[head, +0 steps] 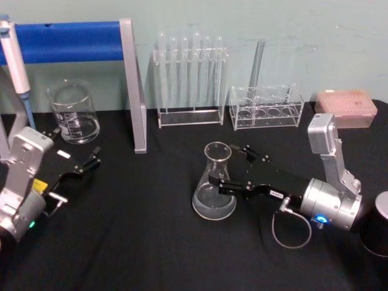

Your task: Grasp the erlenmeyer flask with one hand, shake it three times, then place it back.

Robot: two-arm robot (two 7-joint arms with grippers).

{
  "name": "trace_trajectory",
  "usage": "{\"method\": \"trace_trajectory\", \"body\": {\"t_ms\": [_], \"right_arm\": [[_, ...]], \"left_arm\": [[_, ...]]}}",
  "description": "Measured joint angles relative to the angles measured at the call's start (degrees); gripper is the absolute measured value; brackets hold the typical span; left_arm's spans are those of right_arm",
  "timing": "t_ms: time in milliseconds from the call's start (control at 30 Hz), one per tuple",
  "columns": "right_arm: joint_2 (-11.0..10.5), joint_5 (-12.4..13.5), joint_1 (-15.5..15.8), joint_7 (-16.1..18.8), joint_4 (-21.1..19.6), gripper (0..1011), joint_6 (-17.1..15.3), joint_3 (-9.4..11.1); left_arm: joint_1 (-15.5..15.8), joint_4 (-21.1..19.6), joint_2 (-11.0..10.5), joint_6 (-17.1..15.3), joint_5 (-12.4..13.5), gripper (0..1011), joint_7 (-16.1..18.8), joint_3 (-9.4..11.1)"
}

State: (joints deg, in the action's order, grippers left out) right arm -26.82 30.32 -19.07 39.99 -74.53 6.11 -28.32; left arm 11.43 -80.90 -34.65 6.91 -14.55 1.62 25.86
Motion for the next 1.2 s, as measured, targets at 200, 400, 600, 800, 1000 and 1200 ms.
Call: {"method": "trace_trajectory", "body": {"t_ms": [200,400,600,800,1000,1200], "right_arm": [[0.7,-0.2,-1.1,0.7,1.5,1000,0.0,-0.6],[0.9,-0.3,-1.8,1.1,2.2,1000,0.1,-1.0],[1.1,-0.5,-2.3,1.2,2.7,1000,0.0,-1.3],[1.4,-0.8,-2.7,1.2,3.1,1000,-0.1,-1.6],[1.6,-1.0,-3.0,1.1,3.4,1000,-0.2,-1.7],[1.9,-1.2,-3.2,0.8,3.6,1000,-0.3,-1.8]], "left_arm": [[0.0,0.0,0.0,0.0,0.0,1001,0.0,0.0],[0.0,0.0,0.0,0.0,0.0,1001,0.0,0.0],[0.0,0.0,0.0,0.0,0.0,1001,0.0,0.0],[0.0,0.0,0.0,0.0,0.0,1001,0.0,0.0],[0.0,0.0,0.0,0.0,0.0,1001,0.0,0.0],[0.0,0.0,0.0,0.0,0.0,1001,0.0,0.0]]}}
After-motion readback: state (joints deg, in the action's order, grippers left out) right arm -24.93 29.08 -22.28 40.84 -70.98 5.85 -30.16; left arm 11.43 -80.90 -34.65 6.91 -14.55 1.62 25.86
